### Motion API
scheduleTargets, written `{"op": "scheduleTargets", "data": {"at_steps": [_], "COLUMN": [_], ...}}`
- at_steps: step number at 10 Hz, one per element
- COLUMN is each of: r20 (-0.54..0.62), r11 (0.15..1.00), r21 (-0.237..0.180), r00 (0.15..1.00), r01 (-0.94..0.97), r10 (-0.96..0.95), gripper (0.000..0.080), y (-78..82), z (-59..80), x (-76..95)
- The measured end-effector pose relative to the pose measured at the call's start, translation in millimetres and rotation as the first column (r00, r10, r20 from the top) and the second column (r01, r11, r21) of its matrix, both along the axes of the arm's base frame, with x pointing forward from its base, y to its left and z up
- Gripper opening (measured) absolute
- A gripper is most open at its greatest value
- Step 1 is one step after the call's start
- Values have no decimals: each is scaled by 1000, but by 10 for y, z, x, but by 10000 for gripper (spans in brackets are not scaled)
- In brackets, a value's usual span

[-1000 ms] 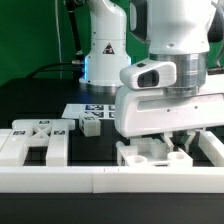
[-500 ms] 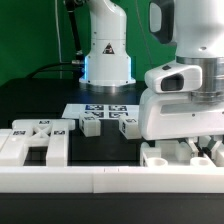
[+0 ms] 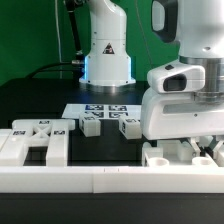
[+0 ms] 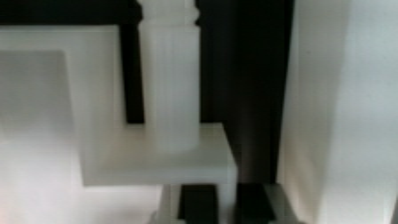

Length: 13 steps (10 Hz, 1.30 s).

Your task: Assemble chair

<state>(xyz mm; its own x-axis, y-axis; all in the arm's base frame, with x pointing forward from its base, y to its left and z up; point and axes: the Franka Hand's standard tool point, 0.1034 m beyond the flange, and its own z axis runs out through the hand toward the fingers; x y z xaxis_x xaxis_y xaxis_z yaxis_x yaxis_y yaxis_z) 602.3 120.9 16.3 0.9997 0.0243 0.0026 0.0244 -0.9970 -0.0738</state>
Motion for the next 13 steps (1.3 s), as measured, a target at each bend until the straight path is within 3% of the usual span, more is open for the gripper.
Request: {"op": "scheduleTargets", "data": {"at_steps": [1,2,4,5,6,9,11,13], "r20": [0,0,9,7,5,14,15,40], "r11": [1000,1000,999,999,1000,999,997,989], "r21": [-5,-11,-22,-24,-23,-19,-26,-35], "r00": [1000,1000,1000,1000,1000,999,997,988], "r01": [6,12,25,23,6,-34,-70,-146], "r10": [-6,-12,-25,-22,-6,35,70,147], "gripper": [276,276,580,629,643,649,649,649], "y": [-54,-108,-221,-244,-225,-322,-425,-483], "z": [-5,-9,-15,33,93,444,489,417], "x": [6,13,-34,-100,-158,-396,-605,-799]}}
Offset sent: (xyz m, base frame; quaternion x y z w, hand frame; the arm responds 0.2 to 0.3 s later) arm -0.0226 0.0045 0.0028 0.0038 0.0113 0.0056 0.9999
